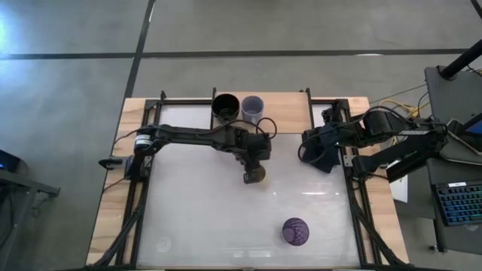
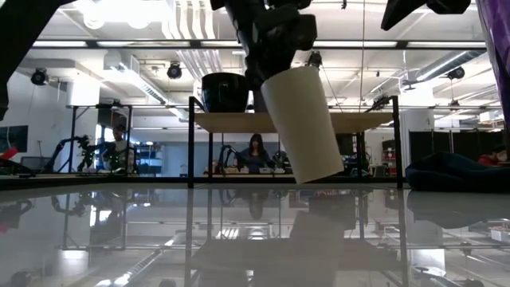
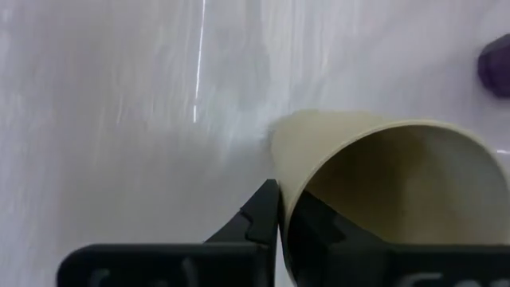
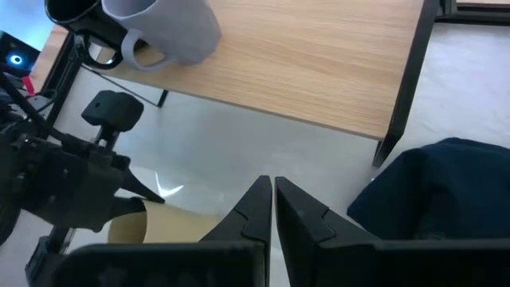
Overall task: Stack small to large cups/mugs on shelf
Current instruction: Put the yellow cup on the shelf
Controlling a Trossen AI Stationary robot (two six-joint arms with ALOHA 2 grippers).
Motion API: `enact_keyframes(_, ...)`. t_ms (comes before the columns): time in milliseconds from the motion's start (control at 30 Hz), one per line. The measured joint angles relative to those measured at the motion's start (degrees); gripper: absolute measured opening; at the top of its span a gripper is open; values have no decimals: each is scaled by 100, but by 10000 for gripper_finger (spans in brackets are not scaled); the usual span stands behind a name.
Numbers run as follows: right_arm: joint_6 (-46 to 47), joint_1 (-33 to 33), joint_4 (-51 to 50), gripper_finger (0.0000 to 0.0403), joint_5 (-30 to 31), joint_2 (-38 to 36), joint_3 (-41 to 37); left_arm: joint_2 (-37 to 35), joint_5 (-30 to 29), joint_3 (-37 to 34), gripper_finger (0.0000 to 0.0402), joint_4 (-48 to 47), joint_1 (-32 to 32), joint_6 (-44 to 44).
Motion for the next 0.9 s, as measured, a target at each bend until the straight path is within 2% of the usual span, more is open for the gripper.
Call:
enact_keyframes(333, 1, 0, -23, 12, 17, 0, -56, 0, 9, 49, 83, 167, -9, -140)
enact_keyframes(600, -7, 0, -23, 12, -56, -1, -73, -141, -109, 57, 100, 105, -11, -140)
enact_keyframes(767, -354, 67, 91, 14, -938, 79, -73, -796, -131, -6, 100, -183, -97, -144)
enact_keyframes(900, -528, 254, 304, 35, -1529, 425, -76, -1587, -156, -146, 100, -114, -310, -140)
